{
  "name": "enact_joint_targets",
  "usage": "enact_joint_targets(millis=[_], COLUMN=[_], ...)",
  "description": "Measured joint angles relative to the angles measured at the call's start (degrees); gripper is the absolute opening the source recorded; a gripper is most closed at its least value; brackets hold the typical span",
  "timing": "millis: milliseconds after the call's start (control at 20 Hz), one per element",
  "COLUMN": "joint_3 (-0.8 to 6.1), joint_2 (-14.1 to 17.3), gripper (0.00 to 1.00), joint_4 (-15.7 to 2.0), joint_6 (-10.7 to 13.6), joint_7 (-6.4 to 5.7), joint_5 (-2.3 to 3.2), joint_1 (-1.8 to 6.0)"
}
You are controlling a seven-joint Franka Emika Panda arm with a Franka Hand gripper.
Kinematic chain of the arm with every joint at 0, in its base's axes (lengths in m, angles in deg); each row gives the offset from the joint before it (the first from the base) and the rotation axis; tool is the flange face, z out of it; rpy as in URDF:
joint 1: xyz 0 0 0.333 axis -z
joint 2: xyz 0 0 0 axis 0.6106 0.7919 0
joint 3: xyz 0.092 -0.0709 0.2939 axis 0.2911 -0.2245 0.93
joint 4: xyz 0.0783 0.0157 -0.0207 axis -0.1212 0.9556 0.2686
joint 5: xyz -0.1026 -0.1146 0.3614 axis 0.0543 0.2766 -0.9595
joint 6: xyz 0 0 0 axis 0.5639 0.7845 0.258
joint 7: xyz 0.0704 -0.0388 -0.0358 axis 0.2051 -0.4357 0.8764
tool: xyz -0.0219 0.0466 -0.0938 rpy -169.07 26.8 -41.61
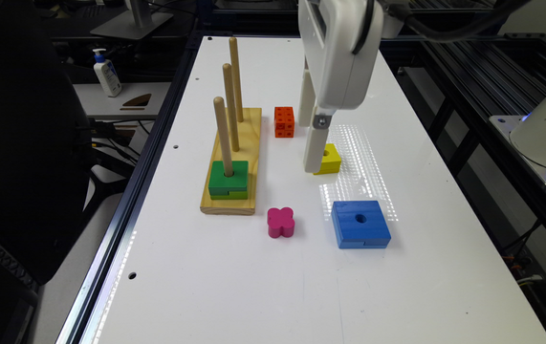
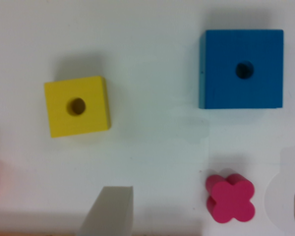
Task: Pick up pink flower.
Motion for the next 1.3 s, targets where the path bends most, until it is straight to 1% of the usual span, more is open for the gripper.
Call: enact_joint_targets(millis=[200,400,500,650,700,750,1000,1150,1300], joint_3=[0.10,0.62,1.07,2.26,2.59,2.78,2.83,2.83,2.81], joint_2=[0.00,0.00,0.01,0.21,0.38,0.59,1.36,1.73,2.87], gripper=[1.00,1.00,1.00,1.00,1.00,1.00,1.00,1.00,1.00], joint_4=[-0.03,-0.19,-0.34,-0.88,-1.09,-1.32,-1.98,-2.03,-2.11], joint_6=[0.00,0.00,0.00,0.00,0.00,0.00,0.00,-0.02,-0.34], joint_7=[-0.06,-0.50,-0.97,-2.19,-2.50,-2.67,-2.72,-2.72,-2.72], joint_5=[0.00,0.00,0.00,0.01,0.01,0.02,0.02,0.02,0.09], joint_1=[0.00,-0.01,-0.01,-0.03,-0.02,-0.02,0.03,0.04,0.04])
